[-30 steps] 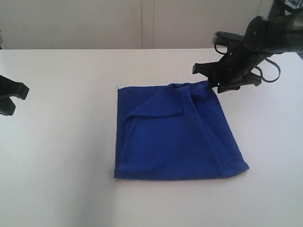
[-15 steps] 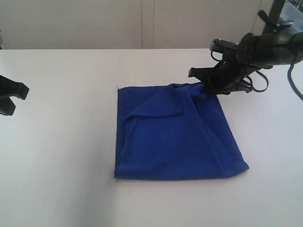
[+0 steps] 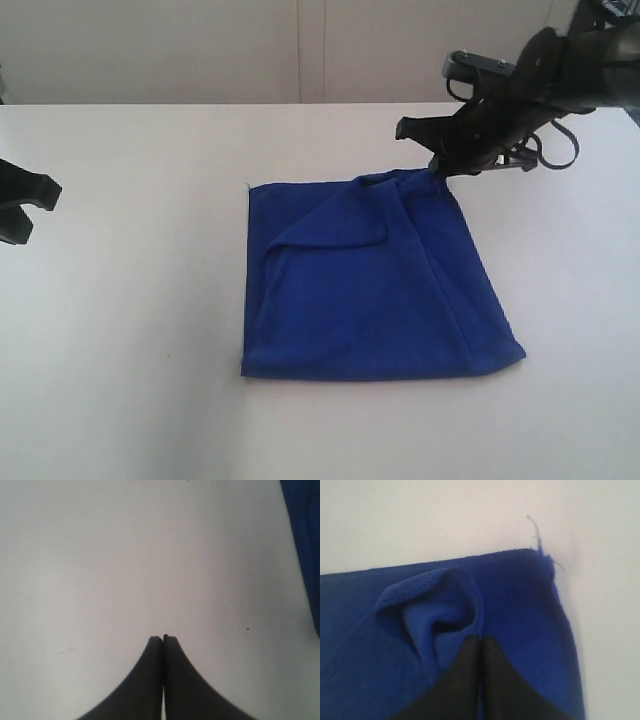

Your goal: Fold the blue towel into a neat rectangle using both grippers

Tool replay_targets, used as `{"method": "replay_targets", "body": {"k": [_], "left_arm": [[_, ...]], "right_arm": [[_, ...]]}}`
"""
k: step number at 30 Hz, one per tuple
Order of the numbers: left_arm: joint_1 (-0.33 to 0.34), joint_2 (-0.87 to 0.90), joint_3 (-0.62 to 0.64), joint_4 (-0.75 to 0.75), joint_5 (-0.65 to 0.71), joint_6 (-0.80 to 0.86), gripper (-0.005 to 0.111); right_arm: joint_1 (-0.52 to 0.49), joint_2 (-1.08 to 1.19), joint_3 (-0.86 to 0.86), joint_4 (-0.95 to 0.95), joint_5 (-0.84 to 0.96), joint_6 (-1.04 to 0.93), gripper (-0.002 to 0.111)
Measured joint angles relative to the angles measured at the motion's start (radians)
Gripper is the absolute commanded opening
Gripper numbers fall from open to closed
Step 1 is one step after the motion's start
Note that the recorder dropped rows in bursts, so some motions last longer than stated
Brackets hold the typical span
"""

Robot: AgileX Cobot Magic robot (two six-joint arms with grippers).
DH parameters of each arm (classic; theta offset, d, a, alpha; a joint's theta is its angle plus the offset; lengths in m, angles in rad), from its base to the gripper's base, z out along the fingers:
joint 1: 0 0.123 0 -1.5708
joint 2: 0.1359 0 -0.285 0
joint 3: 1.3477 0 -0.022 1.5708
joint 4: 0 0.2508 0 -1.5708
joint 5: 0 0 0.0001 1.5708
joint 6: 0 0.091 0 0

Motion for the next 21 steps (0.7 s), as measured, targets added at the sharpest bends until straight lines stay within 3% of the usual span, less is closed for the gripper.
{"method": "replay_targets", "body": {"k": [7,12,21], "left_arm": [[0.000,0.000,0.000,0.000,0.000,0.000,0.000],[0.000,0.000,0.000,0.000,0.000,0.000,0.000],[0.000,0.000,0.000,0.000,0.000,0.000,0.000]], "right_arm": [[0.121,-0.040,0.000,0.008,0.055,-0.010,0.000],[0.191,0.043,0.000,0.023,-0.063,-0.010,0.000],[0.199,0.120,0.000,0.025,-0.200,-0.010,0.000]]}}
